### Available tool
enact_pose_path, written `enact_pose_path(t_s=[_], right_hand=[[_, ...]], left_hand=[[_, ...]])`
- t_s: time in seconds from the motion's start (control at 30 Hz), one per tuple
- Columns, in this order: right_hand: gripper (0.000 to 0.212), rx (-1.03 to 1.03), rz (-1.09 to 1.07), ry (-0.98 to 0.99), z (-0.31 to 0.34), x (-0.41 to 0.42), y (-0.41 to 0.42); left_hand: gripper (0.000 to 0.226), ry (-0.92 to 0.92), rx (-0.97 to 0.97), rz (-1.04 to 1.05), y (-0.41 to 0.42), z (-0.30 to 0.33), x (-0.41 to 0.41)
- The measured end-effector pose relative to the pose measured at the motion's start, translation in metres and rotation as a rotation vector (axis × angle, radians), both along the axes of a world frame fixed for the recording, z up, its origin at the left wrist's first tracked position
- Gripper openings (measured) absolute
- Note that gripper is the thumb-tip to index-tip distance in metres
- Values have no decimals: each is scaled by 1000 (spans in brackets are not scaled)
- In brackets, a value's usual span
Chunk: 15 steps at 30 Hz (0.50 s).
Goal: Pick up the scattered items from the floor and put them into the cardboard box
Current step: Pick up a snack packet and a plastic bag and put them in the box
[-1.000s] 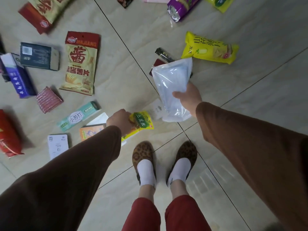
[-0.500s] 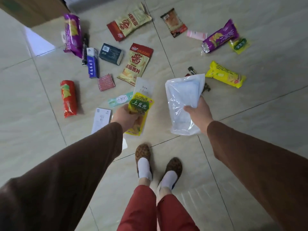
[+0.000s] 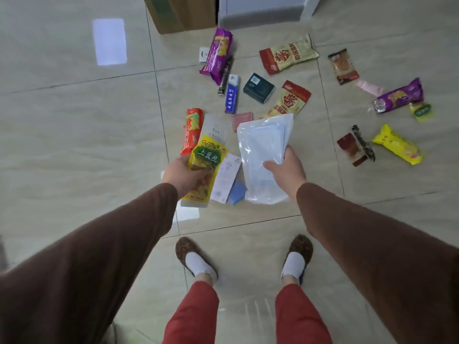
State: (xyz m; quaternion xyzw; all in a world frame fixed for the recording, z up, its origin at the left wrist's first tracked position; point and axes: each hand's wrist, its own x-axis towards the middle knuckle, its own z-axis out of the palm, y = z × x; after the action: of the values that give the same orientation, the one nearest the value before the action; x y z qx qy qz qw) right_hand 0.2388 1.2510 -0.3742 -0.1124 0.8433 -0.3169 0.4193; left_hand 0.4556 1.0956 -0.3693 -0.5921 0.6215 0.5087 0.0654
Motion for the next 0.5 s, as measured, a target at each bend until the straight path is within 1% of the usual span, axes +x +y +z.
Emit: enact_pose_path(t_s=[0.07,0.2,0.37,0.5], right_hand=[[44,11,11,3,8,30,-31],[38,-26,-10,-25,17,66,-90],[40,-22,-12,-62,16,74,-161],[42,7,-30,-63,15,68,-232]], left_hand=[[41,3,-6,3,-28,10,26],[30,-20,-32,10,-90,18,61],[34,-82,-61,9,-168,17,79],[34,-75,-36,10,-234,12,77]])
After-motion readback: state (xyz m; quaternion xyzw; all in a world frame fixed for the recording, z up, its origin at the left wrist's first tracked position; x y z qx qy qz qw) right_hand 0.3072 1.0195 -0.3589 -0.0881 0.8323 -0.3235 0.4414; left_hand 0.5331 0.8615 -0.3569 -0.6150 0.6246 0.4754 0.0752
